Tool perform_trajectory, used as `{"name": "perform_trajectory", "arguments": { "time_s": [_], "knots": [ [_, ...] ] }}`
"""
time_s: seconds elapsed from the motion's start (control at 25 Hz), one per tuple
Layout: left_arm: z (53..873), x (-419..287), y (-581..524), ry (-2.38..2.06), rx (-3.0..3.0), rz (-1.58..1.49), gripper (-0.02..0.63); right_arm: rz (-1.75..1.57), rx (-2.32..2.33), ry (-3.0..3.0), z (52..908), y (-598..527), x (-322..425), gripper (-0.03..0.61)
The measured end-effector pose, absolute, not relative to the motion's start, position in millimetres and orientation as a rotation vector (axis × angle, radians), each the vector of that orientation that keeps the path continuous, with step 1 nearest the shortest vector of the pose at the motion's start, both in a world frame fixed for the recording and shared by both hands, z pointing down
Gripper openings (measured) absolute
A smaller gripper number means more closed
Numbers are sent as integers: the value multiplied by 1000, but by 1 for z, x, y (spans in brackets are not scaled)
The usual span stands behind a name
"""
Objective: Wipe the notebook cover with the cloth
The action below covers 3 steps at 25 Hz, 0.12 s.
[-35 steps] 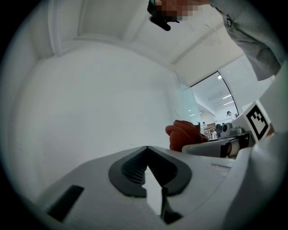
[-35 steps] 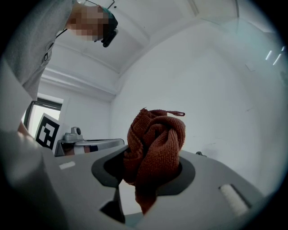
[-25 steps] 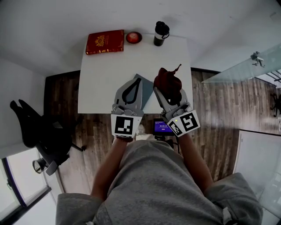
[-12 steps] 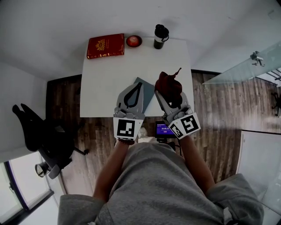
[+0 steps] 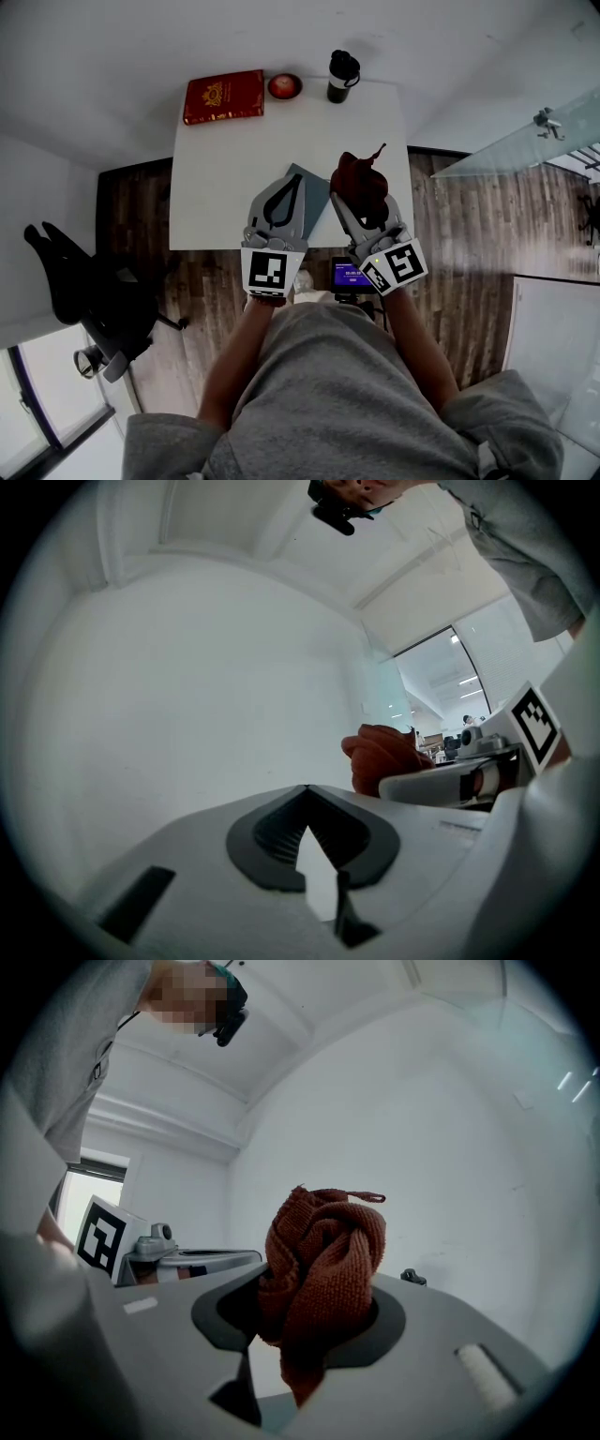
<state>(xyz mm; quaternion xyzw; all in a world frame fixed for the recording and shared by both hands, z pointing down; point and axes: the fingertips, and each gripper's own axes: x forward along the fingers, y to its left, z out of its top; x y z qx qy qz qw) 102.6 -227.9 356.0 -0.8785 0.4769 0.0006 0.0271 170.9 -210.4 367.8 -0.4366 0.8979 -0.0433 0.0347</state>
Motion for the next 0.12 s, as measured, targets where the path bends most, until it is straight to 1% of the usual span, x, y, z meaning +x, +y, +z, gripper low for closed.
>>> {"name": "perform_trajectory", "arguments": {
  "time_s": [0.12],
  "knots": [
    [363, 100, -230, 1482, -2720, -10, -6, -135, -1335, 2773, 370, -212, 168, 167]
  ]
}}
